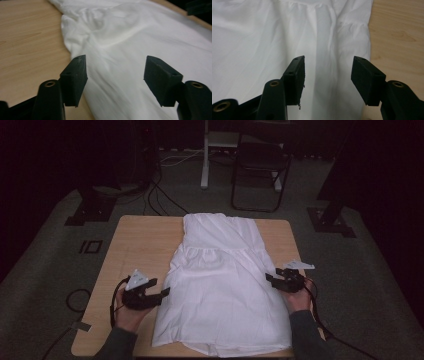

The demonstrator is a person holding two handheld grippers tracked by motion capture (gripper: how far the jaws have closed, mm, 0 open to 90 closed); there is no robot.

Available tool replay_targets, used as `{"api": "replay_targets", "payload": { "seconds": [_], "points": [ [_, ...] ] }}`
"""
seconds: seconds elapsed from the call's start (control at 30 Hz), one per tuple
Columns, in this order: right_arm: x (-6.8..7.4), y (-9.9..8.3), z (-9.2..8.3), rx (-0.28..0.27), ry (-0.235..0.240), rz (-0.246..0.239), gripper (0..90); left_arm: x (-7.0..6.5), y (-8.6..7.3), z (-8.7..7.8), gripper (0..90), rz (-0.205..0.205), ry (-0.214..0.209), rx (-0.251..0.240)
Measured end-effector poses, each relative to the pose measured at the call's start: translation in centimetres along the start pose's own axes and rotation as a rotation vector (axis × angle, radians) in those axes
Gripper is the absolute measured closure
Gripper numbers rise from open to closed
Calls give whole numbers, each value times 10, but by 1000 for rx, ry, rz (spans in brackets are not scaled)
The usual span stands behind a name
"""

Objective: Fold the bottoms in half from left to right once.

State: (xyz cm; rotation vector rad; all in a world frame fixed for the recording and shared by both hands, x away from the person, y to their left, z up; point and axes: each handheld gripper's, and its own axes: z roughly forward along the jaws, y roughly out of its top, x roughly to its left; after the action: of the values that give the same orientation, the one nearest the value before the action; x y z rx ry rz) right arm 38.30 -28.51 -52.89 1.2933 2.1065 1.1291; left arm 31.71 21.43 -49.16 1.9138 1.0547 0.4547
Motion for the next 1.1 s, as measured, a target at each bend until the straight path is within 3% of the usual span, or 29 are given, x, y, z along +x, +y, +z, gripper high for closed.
{"api": "replay_targets", "payload": {
  "seconds": [0.1,0.23,0.37,0.4,0.47,0.5,0.53,0.57,0.63,0.73,0.8,0.83,0.87,0.97,1.1],
  "points": [
    [-5,14,19,10,-3,11,440,18,12,33,372,-31,22,50],
    [-9,30,43,16,4,31,424,32,18,72,390,-57,47,123],
    [-10,37,66,20,8,60,411,34,20,94,401,-89,57,153],
    [-10,38,71,30,9,72,448,34,20,97,400,-92,53,156],
    [-9,39,76,69,15,61,767,33,20,102,390,-92,60,165],
    [-7,40,74,67,-49,31,877,32,19,104,388,-92,64,163],
    [-5,41,66,6,-107,18,892,32,19,104,382,-99,63,160],
    [-5,43,55,-65,-126,40,895,32,18,105,379,-104,64,159],
    [-7,44,42,-123,-191,59,894,32,16,109,374,-111,66,168],
    [-14,37,50,-24,-234,42,886,31,12,115,373,-128,54,177],
    [-19,27,61,35,-246,64,872,30,10,118,401,-131,41,193],
    [-22,22,66,65,-242,79,866,29,9,117,466,-110,43,192],
    [-24,18,70,87,-241,88,866,28,9,117,588,-99,42,198],
    [-25,12,72,78,-230,103,873,27,7,115,794,-86,27,190],
    [-16,5,64,85,-189,71,884,23,-5,102,831,-58,47,168]
  ]
}}
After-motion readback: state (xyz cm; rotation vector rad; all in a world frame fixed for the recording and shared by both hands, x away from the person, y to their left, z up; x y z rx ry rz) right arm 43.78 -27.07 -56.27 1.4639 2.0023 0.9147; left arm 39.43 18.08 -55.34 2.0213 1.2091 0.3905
